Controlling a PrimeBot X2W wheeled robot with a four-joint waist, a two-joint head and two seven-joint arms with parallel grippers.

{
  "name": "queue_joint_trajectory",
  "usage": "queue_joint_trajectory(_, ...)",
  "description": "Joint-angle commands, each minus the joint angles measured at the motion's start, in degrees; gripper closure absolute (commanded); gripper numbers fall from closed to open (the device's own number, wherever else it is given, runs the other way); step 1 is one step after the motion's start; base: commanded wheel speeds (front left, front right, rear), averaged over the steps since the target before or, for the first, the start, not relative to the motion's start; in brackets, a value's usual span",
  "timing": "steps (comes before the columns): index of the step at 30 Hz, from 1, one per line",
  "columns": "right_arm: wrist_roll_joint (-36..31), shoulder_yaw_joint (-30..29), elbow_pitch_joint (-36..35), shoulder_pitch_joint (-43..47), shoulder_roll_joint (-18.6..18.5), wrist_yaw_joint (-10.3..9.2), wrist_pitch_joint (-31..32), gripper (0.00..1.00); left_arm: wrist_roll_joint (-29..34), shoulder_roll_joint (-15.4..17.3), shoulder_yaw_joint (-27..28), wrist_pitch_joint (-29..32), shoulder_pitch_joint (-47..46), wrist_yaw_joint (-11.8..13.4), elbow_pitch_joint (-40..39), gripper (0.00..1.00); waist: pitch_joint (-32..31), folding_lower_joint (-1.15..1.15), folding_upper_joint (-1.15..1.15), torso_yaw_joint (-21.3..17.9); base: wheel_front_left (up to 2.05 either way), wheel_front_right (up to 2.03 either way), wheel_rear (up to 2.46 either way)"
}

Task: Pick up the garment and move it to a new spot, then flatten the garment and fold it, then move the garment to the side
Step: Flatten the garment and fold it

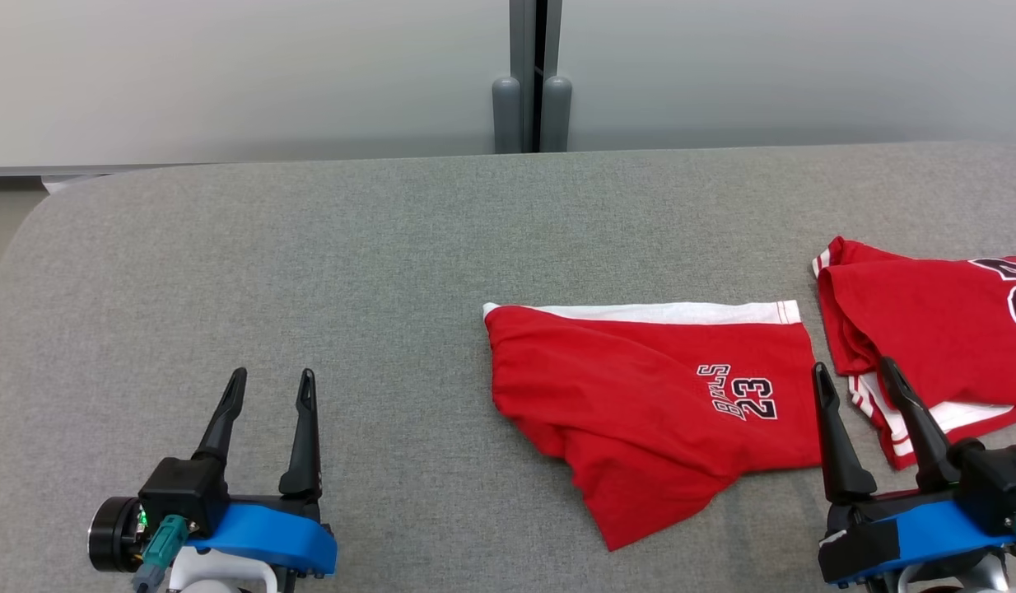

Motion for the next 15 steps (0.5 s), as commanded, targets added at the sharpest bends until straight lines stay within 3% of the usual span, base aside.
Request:
queue_joint_trajectory(1,0.42,-0.16,-0.49,0.74,0.13,0.01,0.22,0.0,-0.23,0.36,0.02,0.1,0.28,0.42,-0.36,0.0,0.03,0.01,0.0,-0.02,0.0,0.0,0.0)
queue_joint_trajectory(9,0.89,0.18,-1.19,0.29,0.15,0.01,0.52,0.0,0.9,0.42,-1.78,1.07,-2.3,-0.3,-1.65,0.0,1.24,0.01,0.0,-0.13,0.0,0.0,0.0)
queue_joint_trajectory(15,1.25,1.0,-1.09,-1.55,0.14,0.01,0.55,0.0,-0.51,-2.96,-6.65,6.21,-8.9,-4.54,0.41,0.0,4.4,0.01,0.0,-1.35,0.0,0.0,0.0)
